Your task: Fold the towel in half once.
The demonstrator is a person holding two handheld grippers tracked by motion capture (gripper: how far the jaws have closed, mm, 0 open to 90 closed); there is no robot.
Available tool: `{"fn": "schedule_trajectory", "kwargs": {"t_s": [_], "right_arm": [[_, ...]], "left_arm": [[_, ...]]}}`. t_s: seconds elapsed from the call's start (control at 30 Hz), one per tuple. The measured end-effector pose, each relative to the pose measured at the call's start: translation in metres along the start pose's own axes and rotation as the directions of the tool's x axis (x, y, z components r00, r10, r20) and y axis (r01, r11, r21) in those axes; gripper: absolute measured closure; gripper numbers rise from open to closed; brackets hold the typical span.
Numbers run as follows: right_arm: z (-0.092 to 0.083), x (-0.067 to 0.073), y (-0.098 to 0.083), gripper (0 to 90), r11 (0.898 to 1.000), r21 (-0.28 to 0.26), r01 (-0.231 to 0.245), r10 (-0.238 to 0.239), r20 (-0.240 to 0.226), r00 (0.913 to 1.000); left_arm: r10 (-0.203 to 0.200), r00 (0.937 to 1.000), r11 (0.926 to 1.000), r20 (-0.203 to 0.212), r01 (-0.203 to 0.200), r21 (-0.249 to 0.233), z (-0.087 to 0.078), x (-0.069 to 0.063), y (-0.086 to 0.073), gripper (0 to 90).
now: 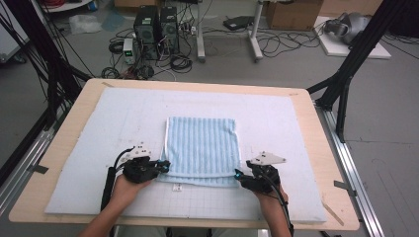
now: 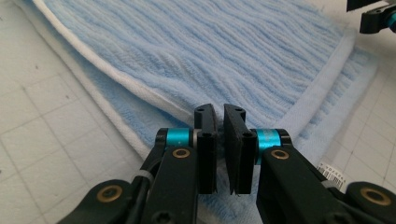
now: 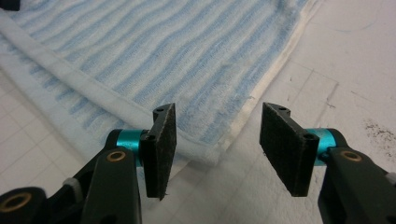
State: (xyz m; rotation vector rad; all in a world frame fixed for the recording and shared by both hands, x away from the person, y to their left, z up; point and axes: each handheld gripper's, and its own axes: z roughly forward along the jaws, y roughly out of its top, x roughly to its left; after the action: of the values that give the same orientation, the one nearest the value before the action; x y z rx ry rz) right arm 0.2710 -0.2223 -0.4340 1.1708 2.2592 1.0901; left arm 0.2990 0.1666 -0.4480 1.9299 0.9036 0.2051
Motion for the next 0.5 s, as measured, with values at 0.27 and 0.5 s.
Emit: {"fn": "schedule_trajectory", "kwargs": {"t_s": [0.27, 0.5], "right_arm": [[0.0, 0.003, 0.002, 57.3, 1.0, -0.003, 0.002, -0.003, -0.034, 0.9994], [0.009, 0.007, 0.003, 59.2, 0.997, 0.067, 0.032, -0.027, -0.07, 0.9972]], "left_arm": [[-0.025, 0.9996, 0.9972, 0.015, 0.026, -0.07, -0.014, 0.005, 0.002, 84.5], [-0.02, 0.9997, 0.9971, 0.013, 0.021, -0.073, -0.018, 0.006, 0.0, 84.5]]}}
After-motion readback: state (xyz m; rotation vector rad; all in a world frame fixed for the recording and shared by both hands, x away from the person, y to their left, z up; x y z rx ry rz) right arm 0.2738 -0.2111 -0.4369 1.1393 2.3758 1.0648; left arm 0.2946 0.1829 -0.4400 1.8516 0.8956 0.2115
